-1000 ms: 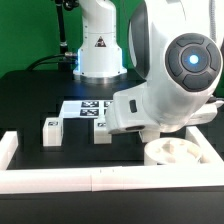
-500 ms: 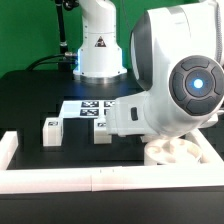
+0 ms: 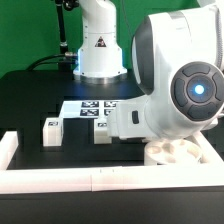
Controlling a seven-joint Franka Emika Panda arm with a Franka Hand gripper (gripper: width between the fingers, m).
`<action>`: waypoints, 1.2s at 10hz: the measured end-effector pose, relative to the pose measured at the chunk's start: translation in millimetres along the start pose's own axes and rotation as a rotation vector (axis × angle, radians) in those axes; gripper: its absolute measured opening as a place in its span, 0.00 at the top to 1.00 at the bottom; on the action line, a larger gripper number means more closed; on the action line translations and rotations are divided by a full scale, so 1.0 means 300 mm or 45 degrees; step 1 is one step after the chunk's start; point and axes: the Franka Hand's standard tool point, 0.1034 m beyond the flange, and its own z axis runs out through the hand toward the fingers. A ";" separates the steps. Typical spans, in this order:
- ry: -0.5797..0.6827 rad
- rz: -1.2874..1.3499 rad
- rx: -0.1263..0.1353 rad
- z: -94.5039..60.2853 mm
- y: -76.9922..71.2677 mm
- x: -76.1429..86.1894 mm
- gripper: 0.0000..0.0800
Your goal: Assemble stool
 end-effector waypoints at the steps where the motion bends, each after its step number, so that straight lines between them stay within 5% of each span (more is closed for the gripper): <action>1: 0.000 0.000 0.000 0.000 0.000 0.000 0.31; 2: 0.000 0.000 0.000 0.001 0.000 0.001 0.48; 3: 0.000 0.000 0.000 0.001 0.000 0.001 0.48; 4: 0.000 0.000 0.000 0.001 0.000 0.001 0.58; 10: 0.005 -0.002 0.000 -0.007 -0.003 -0.001 0.58; 12: 0.063 -0.125 -0.017 -0.142 -0.035 -0.083 0.58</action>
Offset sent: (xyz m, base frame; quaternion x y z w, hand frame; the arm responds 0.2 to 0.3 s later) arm 0.0000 0.0000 0.0000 0.0000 0.0000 0.0000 1.0000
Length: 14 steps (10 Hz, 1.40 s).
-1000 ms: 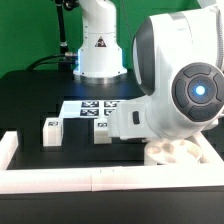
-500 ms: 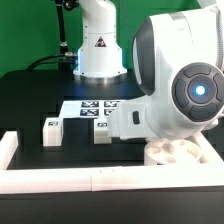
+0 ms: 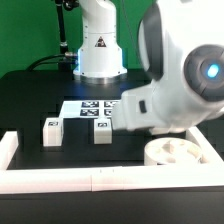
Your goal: Assemble stool
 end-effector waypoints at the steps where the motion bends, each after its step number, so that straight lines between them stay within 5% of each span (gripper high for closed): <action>1: 0.023 0.012 0.004 -0.064 0.004 -0.047 0.58; 2: -0.001 0.068 0.010 -0.061 0.003 -0.059 0.58; 3: 0.119 0.051 0.008 -0.078 0.004 0.007 0.58; 6: 0.396 0.047 -0.013 -0.113 0.001 0.014 0.58; 8: 0.615 -0.049 -0.080 -0.281 -0.029 -0.025 0.58; 9: 0.714 -0.058 -0.089 -0.321 -0.044 -0.040 0.58; 14: 1.186 -0.064 -0.117 -0.372 -0.035 0.000 0.58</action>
Offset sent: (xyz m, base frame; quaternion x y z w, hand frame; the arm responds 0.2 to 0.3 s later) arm 0.0000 0.0000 0.0000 0.0000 0.1296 0.0000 0.9916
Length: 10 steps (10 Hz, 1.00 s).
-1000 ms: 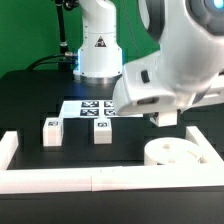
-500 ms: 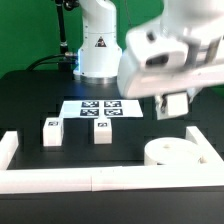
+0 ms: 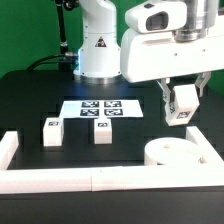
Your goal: Assemble stool
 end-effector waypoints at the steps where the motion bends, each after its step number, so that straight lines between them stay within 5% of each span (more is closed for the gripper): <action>1: 0.116 -0.060 -0.014 -0.025 0.014 0.026 0.58; 7: 0.688 -0.099 -0.096 -0.053 0.051 0.064 0.58; 10: 0.816 -0.112 -0.103 0.024 0.033 0.051 0.58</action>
Offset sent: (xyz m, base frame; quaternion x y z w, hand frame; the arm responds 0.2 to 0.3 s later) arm 0.0000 0.0000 0.0000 0.0000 0.1296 0.0000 0.9916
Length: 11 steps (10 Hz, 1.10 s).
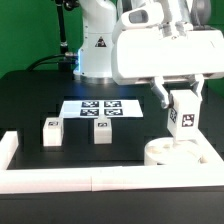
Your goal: Assemble stool
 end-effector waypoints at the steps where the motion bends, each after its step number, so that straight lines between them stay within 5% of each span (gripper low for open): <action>1: -0.023 0.000 0.010 0.006 -0.011 -0.009 0.58; 4: -0.033 0.029 0.039 0.009 -0.052 -0.012 0.58; 11: -0.059 0.033 0.039 0.058 -0.054 -0.090 0.58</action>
Offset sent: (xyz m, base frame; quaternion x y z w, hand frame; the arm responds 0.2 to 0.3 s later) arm -0.0012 0.0119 0.0000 -0.0065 0.0098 0.0069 0.9999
